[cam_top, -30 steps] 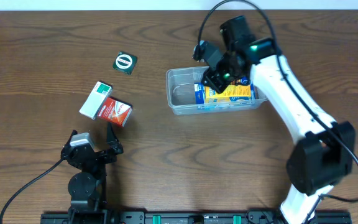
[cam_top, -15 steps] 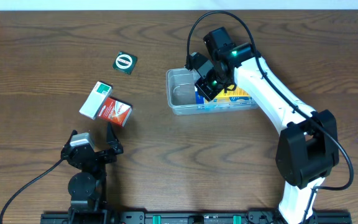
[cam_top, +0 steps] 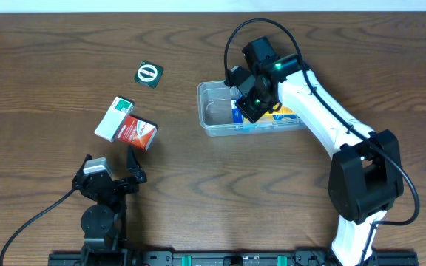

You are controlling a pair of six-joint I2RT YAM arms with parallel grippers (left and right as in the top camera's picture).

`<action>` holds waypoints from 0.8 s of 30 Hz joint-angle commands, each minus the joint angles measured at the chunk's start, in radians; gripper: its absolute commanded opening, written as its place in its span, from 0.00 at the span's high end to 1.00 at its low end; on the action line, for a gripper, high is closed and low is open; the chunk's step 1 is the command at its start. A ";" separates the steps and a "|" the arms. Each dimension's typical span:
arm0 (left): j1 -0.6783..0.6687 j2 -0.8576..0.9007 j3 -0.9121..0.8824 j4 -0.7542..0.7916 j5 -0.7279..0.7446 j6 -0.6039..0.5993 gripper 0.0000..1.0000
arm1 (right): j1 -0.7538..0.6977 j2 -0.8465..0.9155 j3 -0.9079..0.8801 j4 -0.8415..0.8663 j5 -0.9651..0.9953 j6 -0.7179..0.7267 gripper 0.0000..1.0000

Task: Pack container
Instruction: 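Lower the yellow box into the container beside the blue box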

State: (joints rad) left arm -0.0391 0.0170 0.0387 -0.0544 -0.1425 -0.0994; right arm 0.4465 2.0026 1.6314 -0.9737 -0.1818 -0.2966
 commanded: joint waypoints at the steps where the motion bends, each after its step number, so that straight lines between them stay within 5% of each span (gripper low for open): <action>1: 0.005 0.001 -0.021 -0.033 -0.024 0.013 0.02 | 0.005 0.014 -0.008 -0.013 0.084 0.012 0.92; 24: 0.005 0.001 -0.021 -0.033 -0.024 0.013 0.02 | -0.015 0.014 -0.007 -0.044 0.194 -0.024 0.95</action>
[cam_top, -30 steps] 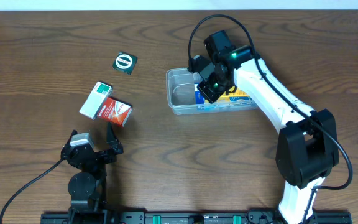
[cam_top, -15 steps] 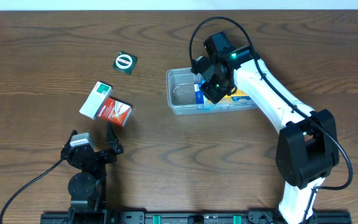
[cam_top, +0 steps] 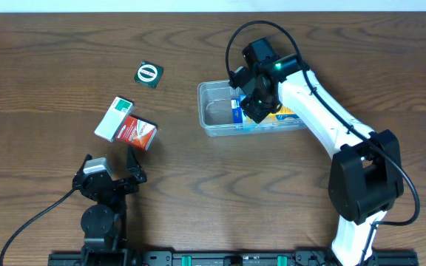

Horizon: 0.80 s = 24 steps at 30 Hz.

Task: Pack container
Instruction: 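Lower the yellow box into the container beside the blue box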

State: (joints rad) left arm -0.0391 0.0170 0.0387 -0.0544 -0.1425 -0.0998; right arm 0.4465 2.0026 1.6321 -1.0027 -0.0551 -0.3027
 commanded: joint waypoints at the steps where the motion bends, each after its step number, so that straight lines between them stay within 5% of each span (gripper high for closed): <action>1: 0.005 0.001 -0.021 -0.033 -0.024 0.013 0.02 | -0.018 0.014 -0.008 -0.019 0.067 -0.021 0.95; 24: 0.005 0.001 -0.021 -0.033 -0.024 0.013 0.02 | 0.013 0.013 0.043 0.034 -0.095 -0.073 0.93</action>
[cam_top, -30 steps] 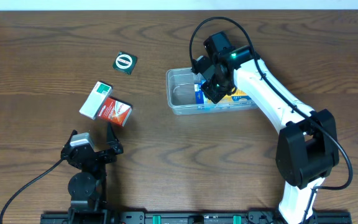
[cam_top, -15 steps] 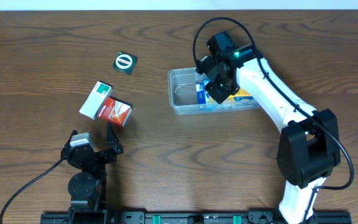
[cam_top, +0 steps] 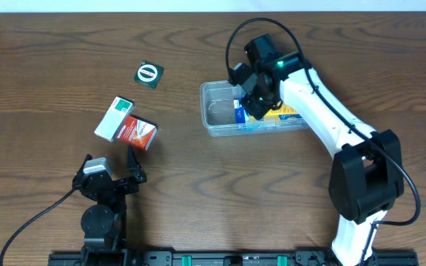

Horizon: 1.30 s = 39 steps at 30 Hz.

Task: Pack container
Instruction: 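Lower the yellow box into the container beside the blue box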

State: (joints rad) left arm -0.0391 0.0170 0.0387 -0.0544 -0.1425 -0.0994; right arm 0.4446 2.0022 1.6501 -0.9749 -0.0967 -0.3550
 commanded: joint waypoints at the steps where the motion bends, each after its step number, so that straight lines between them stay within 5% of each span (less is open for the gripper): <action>1: 0.005 0.001 -0.021 -0.033 -0.024 0.013 0.02 | 0.018 0.013 0.025 0.011 -0.063 -0.021 0.93; 39: 0.005 0.001 -0.021 -0.033 -0.024 0.013 0.02 | 0.036 0.021 -0.011 0.026 -0.091 -0.050 0.87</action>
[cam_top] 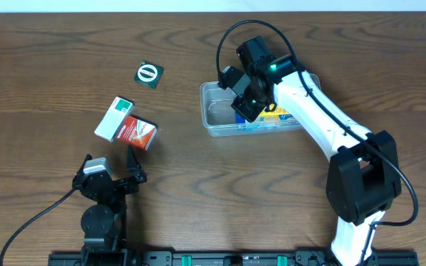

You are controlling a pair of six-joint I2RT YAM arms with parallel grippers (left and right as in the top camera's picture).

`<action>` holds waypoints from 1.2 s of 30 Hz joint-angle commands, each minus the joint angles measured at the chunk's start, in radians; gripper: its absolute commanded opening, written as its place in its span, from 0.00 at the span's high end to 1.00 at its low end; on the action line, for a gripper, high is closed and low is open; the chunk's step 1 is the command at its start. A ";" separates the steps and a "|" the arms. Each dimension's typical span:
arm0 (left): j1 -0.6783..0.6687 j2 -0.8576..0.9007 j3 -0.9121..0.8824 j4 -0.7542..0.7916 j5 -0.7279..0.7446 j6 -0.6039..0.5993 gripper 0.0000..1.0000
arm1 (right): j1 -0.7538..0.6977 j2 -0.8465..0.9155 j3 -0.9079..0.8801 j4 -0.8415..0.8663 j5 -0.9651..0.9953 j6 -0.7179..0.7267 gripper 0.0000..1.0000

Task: Pack container
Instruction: 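Lower the yellow box into the container beside the blue box, then open the right gripper and retract it to the upper right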

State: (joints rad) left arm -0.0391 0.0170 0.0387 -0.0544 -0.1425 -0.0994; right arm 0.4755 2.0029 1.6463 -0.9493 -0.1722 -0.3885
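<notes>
A clear plastic container (217, 111) lies right of the table's middle. Inside it are a blue pack (239, 117) and a yellow-and-blue pack (283, 114). My right gripper (237, 94) hovers over the container's middle, just above the blue pack; its fingers look spread, with nothing between them. Out on the table to the left lie a dark green square packet (149, 74), a white-and-green box (113, 118) and a red box (137, 133) leaning against it. My left gripper (134, 168) rests open near the front edge, just below the red box.
The right arm (324, 118) crosses the container's right end and hides part of the yellow pack. The left arm's base (98, 218) stands at the front edge. A black rail (213, 258) runs along the front.
My right gripper has shifted a little up and to the left over the container and turned. The blue pack stays in the container. The left arm has not moved.
My right gripper was low in the container at the blue pack. It stayed there through the following moments, and the container slid slightly right. Now the gripper is higher and further left, with the blue pack lying in the container.
</notes>
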 commanded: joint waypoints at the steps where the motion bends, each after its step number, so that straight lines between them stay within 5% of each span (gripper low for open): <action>1: 0.005 0.001 -0.021 -0.033 -0.024 0.013 0.02 | 0.004 0.026 -0.007 0.000 -0.015 -0.017 0.87; 36: 0.005 0.001 -0.021 -0.033 -0.024 0.013 0.02 | -0.063 0.056 0.008 -0.038 0.077 -0.017 0.91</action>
State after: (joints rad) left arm -0.0391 0.0170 0.0387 -0.0544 -0.1425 -0.0994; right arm 0.4049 2.0563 1.6428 -0.9871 -0.1009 -0.3985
